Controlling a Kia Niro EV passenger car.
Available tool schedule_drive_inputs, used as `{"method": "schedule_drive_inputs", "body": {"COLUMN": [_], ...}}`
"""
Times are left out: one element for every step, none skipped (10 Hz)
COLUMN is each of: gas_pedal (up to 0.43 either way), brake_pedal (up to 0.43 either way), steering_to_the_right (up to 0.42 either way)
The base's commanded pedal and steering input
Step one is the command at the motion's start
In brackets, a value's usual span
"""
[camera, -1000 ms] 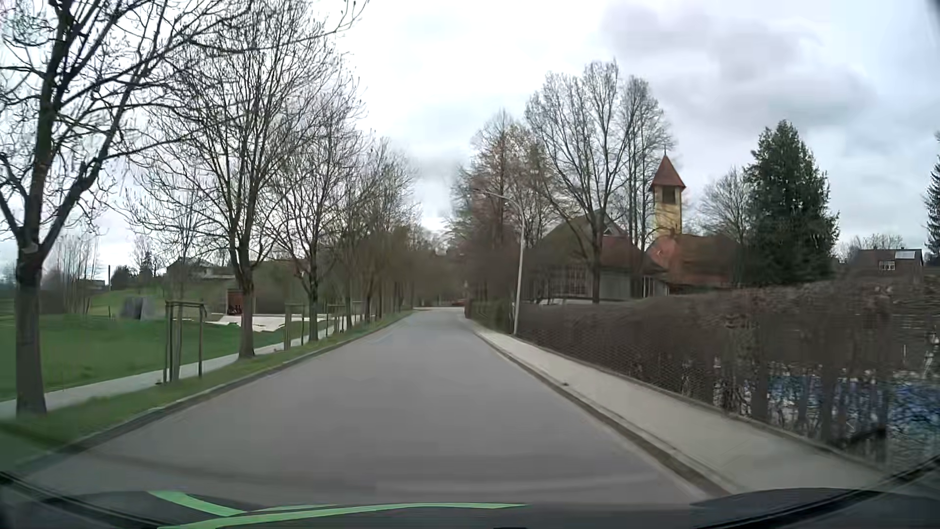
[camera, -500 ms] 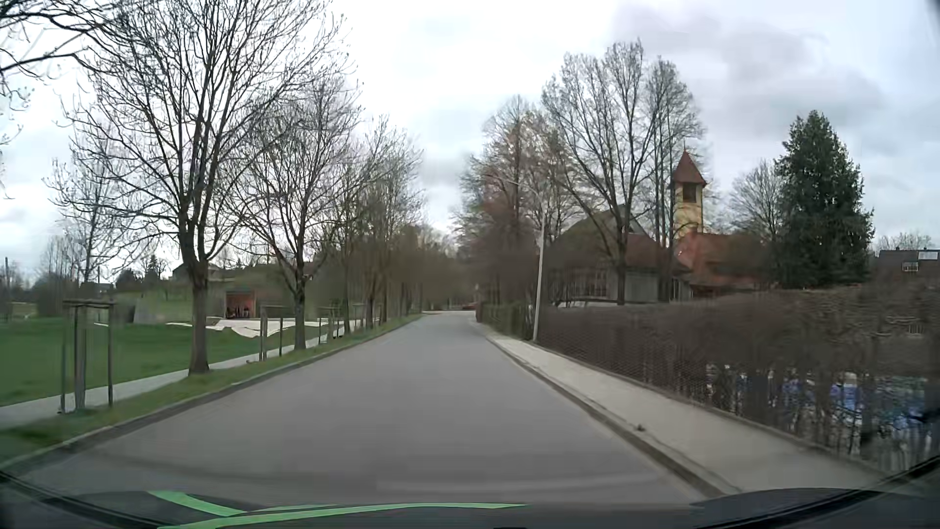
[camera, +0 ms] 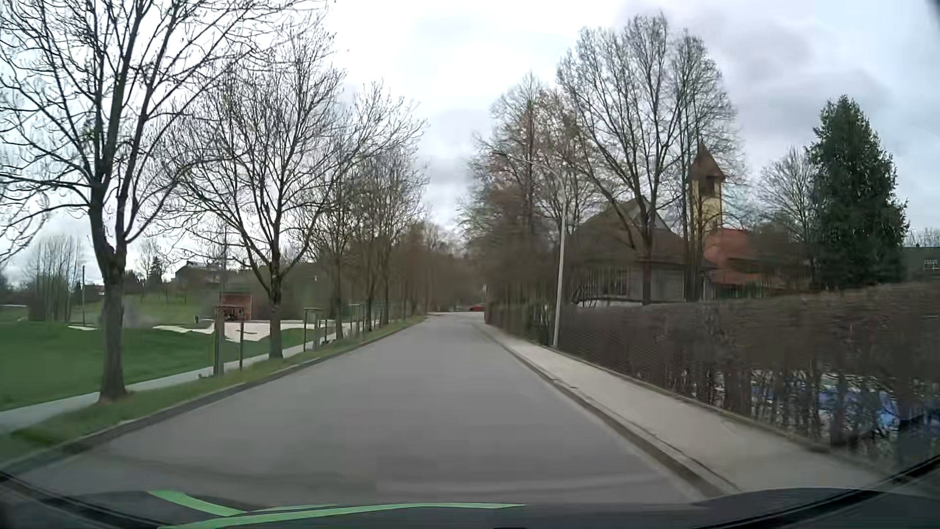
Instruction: Follow the waypoints while adhering to traffic rules and regulations
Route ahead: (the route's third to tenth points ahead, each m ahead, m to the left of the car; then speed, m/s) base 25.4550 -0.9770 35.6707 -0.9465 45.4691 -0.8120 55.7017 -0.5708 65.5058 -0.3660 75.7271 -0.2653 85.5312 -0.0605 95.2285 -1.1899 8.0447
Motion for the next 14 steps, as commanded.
{"method": "schedule_drive_inputs", "body": {"gas_pedal": [0.087,0.087,0.098,0.098,0.098,0.098,0.098,0.098,0.098,0.098,0.110,0.110,0.110,0.110], "brake_pedal": [0.000,0.000,0.000,0.000,0.000,0.000,0.000,0.000,0.000,0.000,0.000,0.000,0.000,0.000], "steering_to_the_right": [-0.008,-0.006,-0.006,-0.006,-0.006,-0.006,-0.005,-0.005,-0.005,-0.005,-0.004,-0.003,-0.002,-0.002]}}
